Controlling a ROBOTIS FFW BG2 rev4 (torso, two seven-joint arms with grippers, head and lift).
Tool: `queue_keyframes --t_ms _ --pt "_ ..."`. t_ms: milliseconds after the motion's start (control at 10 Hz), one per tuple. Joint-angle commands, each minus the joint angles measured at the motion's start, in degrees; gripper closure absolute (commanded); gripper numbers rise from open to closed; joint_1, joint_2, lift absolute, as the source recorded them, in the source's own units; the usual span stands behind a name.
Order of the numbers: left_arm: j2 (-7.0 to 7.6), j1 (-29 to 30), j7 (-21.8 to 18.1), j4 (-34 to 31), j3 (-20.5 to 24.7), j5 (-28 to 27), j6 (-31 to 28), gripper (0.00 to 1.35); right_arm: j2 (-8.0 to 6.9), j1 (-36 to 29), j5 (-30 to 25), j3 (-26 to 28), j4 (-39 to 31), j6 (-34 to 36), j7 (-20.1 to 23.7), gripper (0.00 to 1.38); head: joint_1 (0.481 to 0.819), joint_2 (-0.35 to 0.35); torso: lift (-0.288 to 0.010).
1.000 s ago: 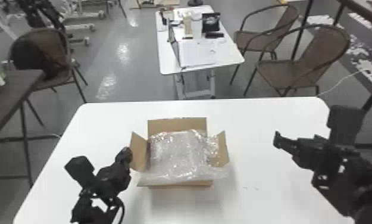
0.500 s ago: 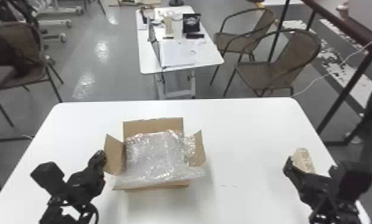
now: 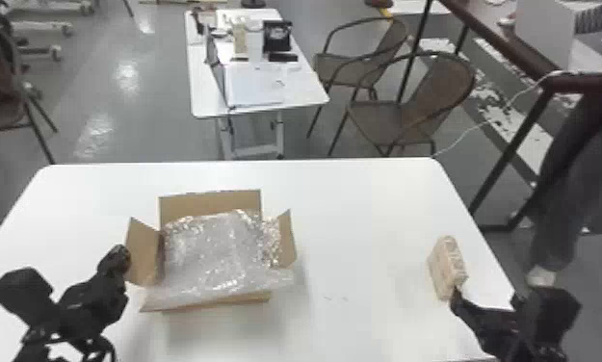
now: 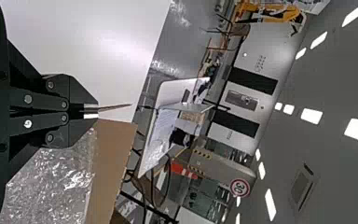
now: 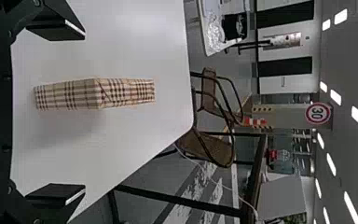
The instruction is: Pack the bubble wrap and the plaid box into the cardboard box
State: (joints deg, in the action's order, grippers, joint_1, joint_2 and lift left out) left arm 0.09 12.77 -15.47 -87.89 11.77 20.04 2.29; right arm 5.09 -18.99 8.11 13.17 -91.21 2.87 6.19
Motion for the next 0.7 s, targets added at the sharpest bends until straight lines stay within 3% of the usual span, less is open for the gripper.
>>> queue_keyframes --t_ms 0,400,600 --pt "0.0 0.0 0.0 0.0 0.0 0.0 0.0 1.2 0.0 4.0 -1.8 1.6 4.8 -0.1 2.0 0.14 0.695 -0.08 0.0" --pt "0.0 -0.1 -0.1 0.0 -0.1 -0.1 -0.2 1.2 -0.44 11.7 -6.0 1.5 14.6 -0.3 8.9 0.14 0.695 -0.075 0.0" --pt "-0.24 0.1 -0.3 0.0 0.3 -0.1 0.0 1.2 -1.84 13.1 -9.0 1.6 16.4 -0.3 8.9 0.14 0.695 -0.059 0.0"
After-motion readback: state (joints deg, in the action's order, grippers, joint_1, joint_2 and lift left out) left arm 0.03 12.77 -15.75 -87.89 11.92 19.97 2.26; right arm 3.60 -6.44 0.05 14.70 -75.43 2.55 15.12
